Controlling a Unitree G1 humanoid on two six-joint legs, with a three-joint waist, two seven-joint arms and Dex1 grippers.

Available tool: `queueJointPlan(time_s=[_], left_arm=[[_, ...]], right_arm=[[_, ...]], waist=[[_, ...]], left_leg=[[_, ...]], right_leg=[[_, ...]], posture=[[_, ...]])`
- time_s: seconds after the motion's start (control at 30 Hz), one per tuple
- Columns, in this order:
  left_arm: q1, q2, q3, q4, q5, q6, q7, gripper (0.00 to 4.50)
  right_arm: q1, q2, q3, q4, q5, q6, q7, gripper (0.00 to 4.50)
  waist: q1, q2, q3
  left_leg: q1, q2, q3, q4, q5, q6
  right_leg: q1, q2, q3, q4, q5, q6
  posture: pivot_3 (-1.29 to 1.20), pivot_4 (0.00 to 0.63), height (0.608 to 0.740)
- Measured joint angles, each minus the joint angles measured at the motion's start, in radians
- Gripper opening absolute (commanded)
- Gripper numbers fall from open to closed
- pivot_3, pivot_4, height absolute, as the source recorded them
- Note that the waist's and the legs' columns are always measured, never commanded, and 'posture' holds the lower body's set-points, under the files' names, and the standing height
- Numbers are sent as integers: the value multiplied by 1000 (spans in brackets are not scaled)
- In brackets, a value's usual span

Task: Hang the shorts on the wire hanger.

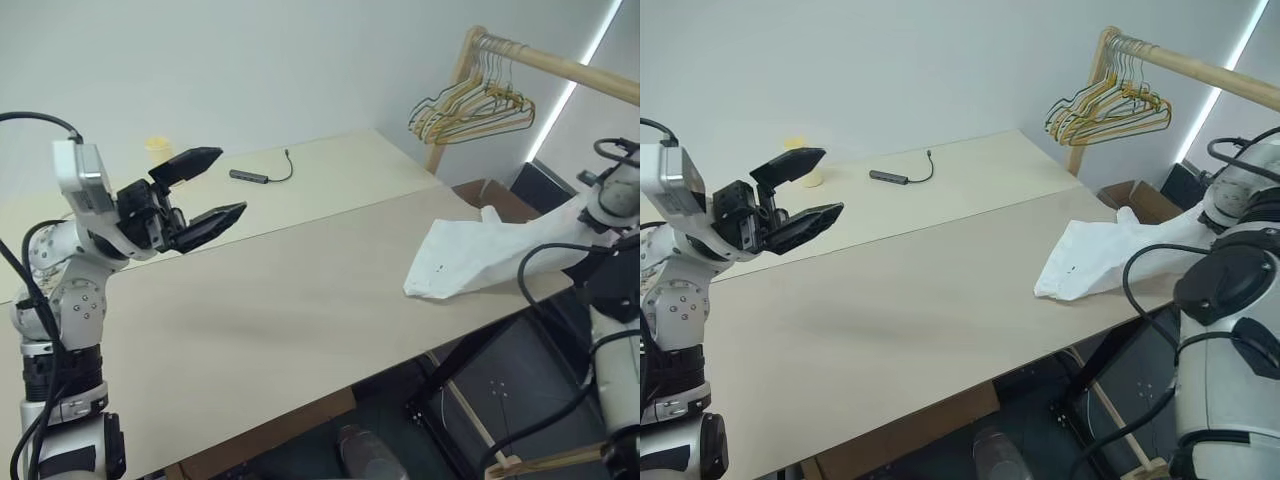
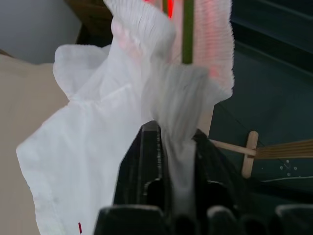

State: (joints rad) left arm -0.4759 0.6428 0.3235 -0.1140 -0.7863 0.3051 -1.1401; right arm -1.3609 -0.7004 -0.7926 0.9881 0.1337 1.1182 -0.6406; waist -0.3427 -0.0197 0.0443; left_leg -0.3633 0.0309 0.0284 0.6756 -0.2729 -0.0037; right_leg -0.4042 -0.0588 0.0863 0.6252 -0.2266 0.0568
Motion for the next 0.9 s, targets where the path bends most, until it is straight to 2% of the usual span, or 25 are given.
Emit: queueJointPlan(time_s=[0.13, 0.23, 0.5, 0.7, 0.9], left_arm=[[0, 0, 0, 0, -2, 0, -7, 4500], [3, 0, 1, -1, -19, 4, -23, 4500], [10, 0, 2, -11, -40, 5, -29, 4500], [11, 0, 1, -10, -37, 1, -16, 4500], [17, 0, 4, -10, -35, 0, -9, 4500]], right_arm=[[20, 21, 15, -57, 0, 4, -26, 3435], [58, 45, 74, -168, -20, 0, -45, 4485], [163, 125, 229, -440, -109, -2, -47, 4485], [252, 145, 538, -632, -211, -13, 81, 4485], [324, 133, 817, -773, -326, -139, 250, 4485]], waist=[[2, 0, 0], [3, 0, 0], [1, 0, 0], [-2, 0, 0], [-1, 0, 0]], left_leg=[[0, 0, 0, 0, 0, 0], [-1, 0, -1, 0, 0, 1], [3, 0, -2, 0, 0, 1], [9, 0, 0, 0, 0, 1], [10, 0, -1, 0, -1, 1]], right_leg=[[0, 0, 0, 0, 0, 0], [0, 0, 0, -1, 0, 0], [0, 0, 5, 1, 1, 2], [1, 1, 8, 1, 1, 2], [0, 1, 8, 1, 2, 3]], posture=[[-228, 0, 740], [-226, 0, 740], [-225, 0, 740], [-221, 0, 740], [-216, 0, 740]])
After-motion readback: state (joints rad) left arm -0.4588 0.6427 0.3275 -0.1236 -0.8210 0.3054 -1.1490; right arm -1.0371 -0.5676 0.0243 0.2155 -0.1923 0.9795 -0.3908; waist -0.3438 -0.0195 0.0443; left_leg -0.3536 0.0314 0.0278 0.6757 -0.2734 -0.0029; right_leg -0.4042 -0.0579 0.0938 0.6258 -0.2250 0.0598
